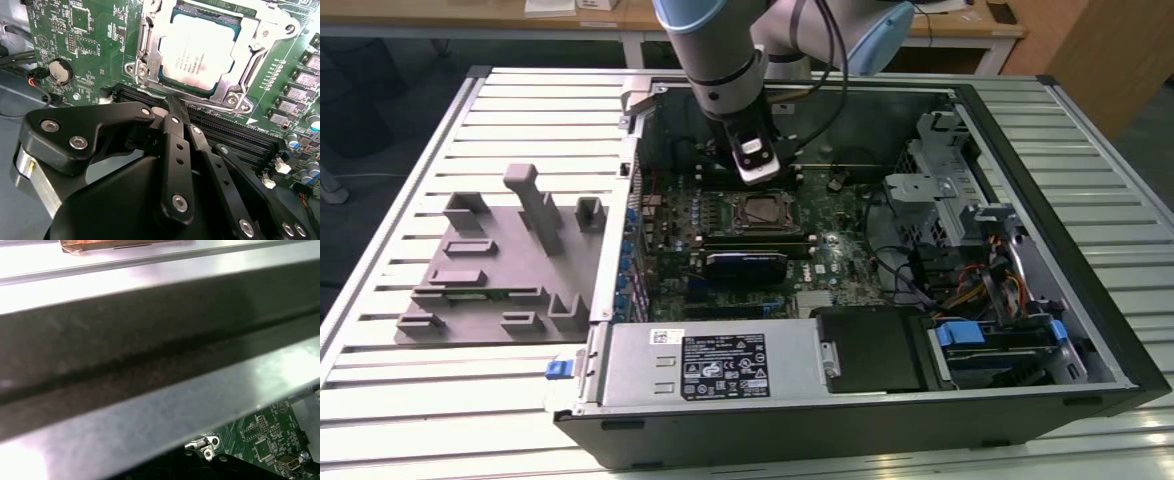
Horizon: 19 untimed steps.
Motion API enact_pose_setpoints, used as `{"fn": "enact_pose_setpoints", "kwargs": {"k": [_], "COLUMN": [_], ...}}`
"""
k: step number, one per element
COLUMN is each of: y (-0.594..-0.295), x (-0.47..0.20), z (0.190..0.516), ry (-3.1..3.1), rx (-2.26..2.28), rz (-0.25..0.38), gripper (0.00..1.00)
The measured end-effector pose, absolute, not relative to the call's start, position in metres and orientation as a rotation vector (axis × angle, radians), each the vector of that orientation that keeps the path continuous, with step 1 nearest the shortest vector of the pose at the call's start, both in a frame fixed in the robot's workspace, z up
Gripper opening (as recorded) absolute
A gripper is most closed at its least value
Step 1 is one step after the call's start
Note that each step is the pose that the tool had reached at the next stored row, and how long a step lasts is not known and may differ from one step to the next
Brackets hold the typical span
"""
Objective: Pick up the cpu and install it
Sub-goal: 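Install the first cpu locking lever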
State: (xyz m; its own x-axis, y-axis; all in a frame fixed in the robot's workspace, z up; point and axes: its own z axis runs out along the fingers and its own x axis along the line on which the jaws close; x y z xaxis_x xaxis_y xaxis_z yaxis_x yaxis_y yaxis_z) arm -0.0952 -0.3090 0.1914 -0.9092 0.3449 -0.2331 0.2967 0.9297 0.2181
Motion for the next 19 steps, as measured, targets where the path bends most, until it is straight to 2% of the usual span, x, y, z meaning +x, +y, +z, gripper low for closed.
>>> {"fn": "enact_pose_setpoints", "kwargs": {"k": [19], "y": [-0.31], "x": [-0.0883], "z": [0.1896], "ry": [2.81], "rx": [0.518], "rz": [0.258], "gripper": [0.11]}}
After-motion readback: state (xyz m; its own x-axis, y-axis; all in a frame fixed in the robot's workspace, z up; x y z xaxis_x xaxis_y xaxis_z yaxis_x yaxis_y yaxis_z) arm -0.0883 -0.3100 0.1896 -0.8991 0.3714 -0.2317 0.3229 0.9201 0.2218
